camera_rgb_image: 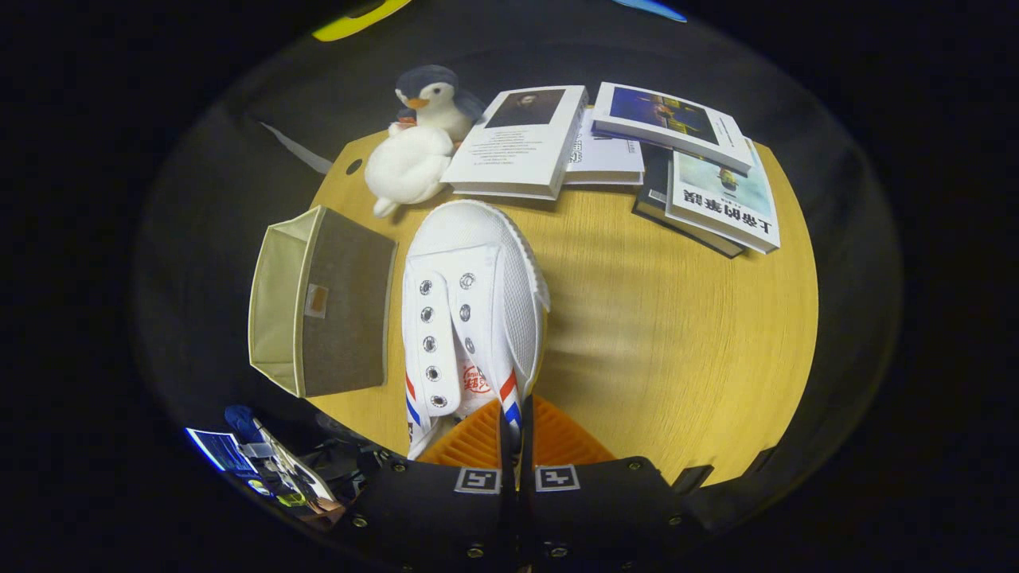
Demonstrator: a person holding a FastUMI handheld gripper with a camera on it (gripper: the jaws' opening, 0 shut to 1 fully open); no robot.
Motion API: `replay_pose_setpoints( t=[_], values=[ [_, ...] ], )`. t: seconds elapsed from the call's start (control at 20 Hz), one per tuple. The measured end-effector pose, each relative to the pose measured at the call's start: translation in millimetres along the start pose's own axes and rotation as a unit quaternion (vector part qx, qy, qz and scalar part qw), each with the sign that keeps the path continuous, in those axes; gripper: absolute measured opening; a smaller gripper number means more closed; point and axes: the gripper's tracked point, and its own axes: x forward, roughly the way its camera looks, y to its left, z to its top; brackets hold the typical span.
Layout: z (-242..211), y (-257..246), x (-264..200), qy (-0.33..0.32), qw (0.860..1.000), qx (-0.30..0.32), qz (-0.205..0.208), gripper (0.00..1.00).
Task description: Open the storage box then place both shoes into the box .Put the left shoe in first, then the right shoe, with the right side of both shoes facing outward in a uniform manner.
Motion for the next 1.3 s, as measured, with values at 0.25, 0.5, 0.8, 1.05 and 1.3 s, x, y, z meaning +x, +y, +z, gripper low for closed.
replay_pose_setpoints(
  t=[0.25,0.5,0.8,1.05,1.3],
  values=[
    [15.5,35.0,-5.4,-0.002,1.000,-0.030,0.007,0.01],
    [30.7,76.1,-7.8,-0.002,0.998,-0.063,0.019,0.01],
    [49.6,133.4,-5.5,0.003,0.994,-0.098,0.041,0.01],
    [67.3,182.6,2.6,0.006,0.991,-0.124,0.053,0.02],
    [76.9,228.7,16.0,0.016,0.987,-0.150,0.061,0.02]
  ],
)
